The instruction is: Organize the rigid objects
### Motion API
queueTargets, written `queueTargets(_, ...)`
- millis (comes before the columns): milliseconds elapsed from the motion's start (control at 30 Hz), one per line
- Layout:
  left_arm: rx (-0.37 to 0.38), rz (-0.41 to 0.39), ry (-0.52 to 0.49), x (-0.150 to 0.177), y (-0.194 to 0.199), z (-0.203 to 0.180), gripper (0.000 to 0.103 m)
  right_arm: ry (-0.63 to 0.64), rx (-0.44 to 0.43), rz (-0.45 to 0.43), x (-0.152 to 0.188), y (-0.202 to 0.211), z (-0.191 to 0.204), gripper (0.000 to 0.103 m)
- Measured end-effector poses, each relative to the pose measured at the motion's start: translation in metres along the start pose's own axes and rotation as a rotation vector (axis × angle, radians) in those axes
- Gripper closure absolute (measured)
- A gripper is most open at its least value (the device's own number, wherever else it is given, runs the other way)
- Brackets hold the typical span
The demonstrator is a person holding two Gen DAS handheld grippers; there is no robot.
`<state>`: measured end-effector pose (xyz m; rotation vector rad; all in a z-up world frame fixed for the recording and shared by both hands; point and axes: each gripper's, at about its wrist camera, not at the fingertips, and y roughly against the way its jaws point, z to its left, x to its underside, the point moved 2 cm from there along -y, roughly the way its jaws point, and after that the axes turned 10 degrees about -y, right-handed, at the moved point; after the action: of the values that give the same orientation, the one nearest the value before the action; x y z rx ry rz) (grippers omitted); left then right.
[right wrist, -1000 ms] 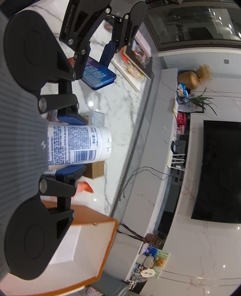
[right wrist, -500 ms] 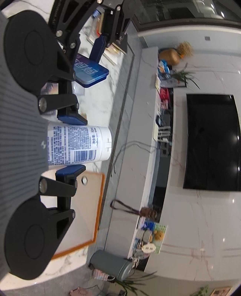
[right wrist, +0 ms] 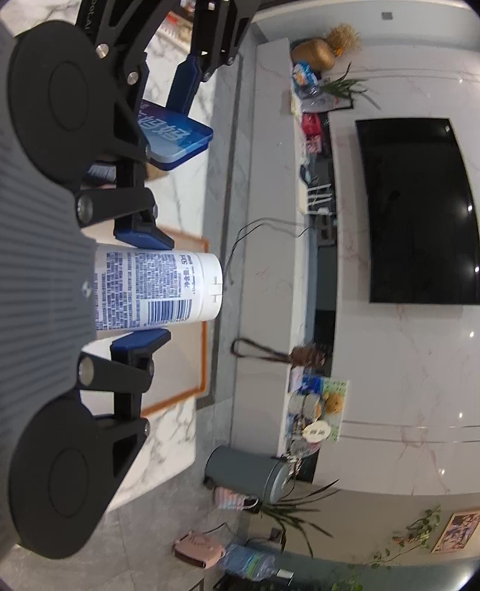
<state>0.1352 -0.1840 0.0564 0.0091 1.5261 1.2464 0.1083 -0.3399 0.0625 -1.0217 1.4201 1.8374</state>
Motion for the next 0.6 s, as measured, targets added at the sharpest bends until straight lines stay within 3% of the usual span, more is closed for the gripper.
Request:
queueTargets(300,0.109,0.105,0.015,-0.026,-0.065,-0.016,0.052,-0.111,0.083,0.142,0.009,-0.025,-0.054,0.056)
queueTargets(600,0.132,0.224,0.073,-0.019,-0.112,-0.008,0.052,-0.1,0.136,0.254,0.025,-0.066,-0.071,0.056)
